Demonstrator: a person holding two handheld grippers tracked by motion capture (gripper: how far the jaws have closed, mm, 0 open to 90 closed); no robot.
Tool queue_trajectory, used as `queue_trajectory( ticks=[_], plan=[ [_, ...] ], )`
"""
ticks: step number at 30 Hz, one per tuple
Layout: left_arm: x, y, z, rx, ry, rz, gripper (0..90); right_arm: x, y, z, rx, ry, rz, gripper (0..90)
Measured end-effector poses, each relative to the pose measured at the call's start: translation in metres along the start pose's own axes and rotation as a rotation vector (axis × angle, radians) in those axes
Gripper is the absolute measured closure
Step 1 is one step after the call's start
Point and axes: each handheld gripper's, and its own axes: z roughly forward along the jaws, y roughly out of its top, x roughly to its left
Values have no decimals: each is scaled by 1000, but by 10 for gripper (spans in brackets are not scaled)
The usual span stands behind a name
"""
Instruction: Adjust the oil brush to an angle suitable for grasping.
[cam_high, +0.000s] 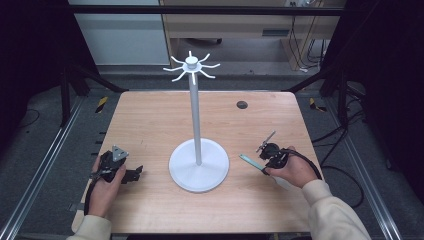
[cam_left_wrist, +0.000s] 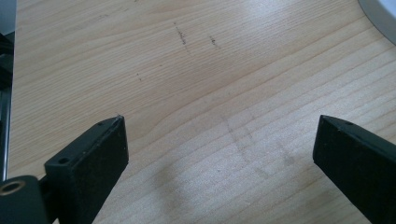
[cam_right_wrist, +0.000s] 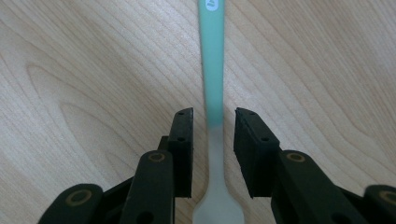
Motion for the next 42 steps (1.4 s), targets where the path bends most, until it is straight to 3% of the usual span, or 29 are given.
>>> queue_trajectory(
  ticks=[8, 10, 29, 31, 42],
  plan=[
    [0, 0, 0, 1, 0, 1, 29, -1, 3, 3, 14, 3, -14, 711],
    [0, 0, 0, 0, -1, 1, 29, 0, 4, 3, 30, 4, 6, 720],
    [0, 0, 0, 1, -2, 3, 29, -3, 5, 9, 62, 17, 6, 783],
    [0, 0, 0, 2, -2, 4, 29, -5, 5, 10, 52, 13, -21, 788],
    [0, 0, 0, 2, -2, 5, 29, -5, 7, 11, 75, 19, 0, 812]
  ],
)
